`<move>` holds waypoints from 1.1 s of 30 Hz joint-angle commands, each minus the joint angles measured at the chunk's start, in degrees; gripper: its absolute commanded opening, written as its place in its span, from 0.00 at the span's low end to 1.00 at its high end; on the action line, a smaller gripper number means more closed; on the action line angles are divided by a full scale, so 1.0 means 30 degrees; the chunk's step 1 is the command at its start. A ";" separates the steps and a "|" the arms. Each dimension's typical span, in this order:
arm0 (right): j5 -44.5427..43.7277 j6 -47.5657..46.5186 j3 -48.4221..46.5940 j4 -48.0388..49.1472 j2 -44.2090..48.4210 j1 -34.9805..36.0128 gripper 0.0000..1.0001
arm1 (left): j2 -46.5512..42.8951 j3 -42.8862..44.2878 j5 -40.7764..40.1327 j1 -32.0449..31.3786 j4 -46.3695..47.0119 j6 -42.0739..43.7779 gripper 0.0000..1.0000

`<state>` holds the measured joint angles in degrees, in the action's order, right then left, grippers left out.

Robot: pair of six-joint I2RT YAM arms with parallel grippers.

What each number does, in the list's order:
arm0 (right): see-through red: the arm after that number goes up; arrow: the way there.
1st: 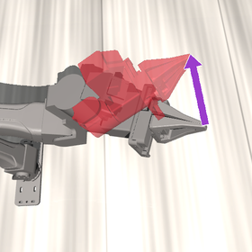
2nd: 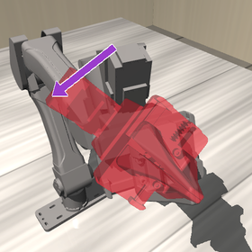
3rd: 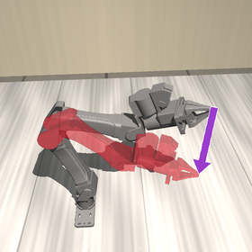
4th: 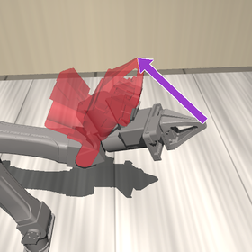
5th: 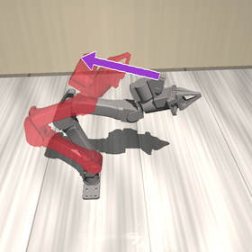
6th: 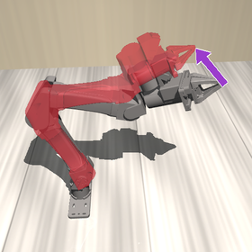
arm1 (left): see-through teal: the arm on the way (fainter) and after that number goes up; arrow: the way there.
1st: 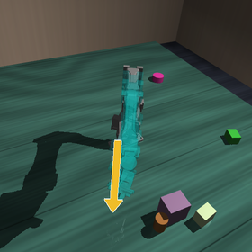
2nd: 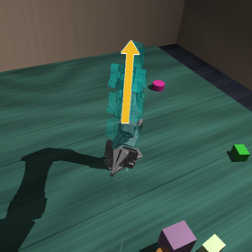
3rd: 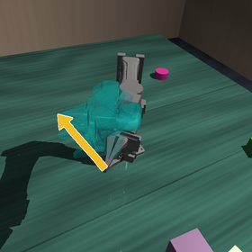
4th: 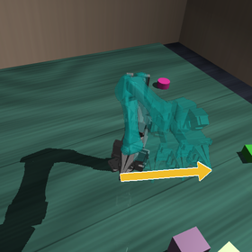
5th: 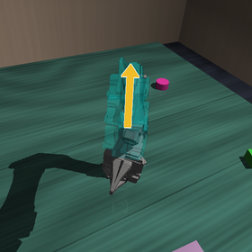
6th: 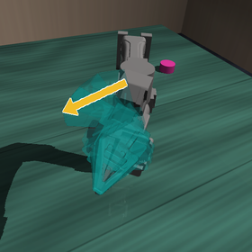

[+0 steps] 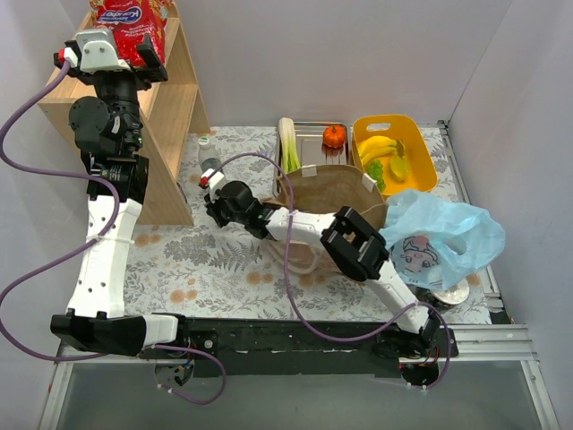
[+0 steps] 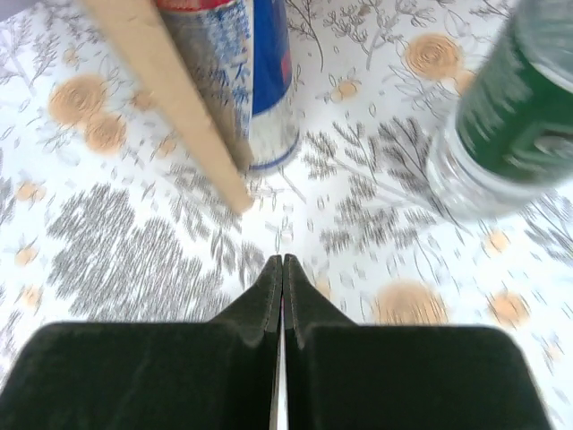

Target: Untie the knot of the grocery bags and take out the mixed food

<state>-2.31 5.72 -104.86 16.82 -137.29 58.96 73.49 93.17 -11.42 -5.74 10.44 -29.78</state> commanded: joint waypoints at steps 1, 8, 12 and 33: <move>-0.0606 -0.0617 0.2490 -0.0036 0.3487 -0.0491 0.01 | -0.0503 0.0702 0.0027 0.0125 0.0360 0.0259 0.98; -0.2627 0.0908 0.1089 -0.2618 0.2323 -0.2451 0.01 | -0.0680 0.1113 0.0320 0.0125 -0.0139 0.0376 0.98; -0.3796 -0.0438 -0.0989 -0.2705 0.0360 -0.3187 0.01 | -0.0679 0.1319 0.0408 0.0125 -0.0169 0.0930 0.98; 0.0505 0.0378 -0.8963 -0.1067 -0.5856 -0.3130 0.01 | -0.1119 -0.0147 0.0438 0.0125 -0.0549 0.1371 0.98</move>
<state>-4.14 5.89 -129.64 9.06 -152.81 48.45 71.81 93.10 -9.78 -5.69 9.26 -26.79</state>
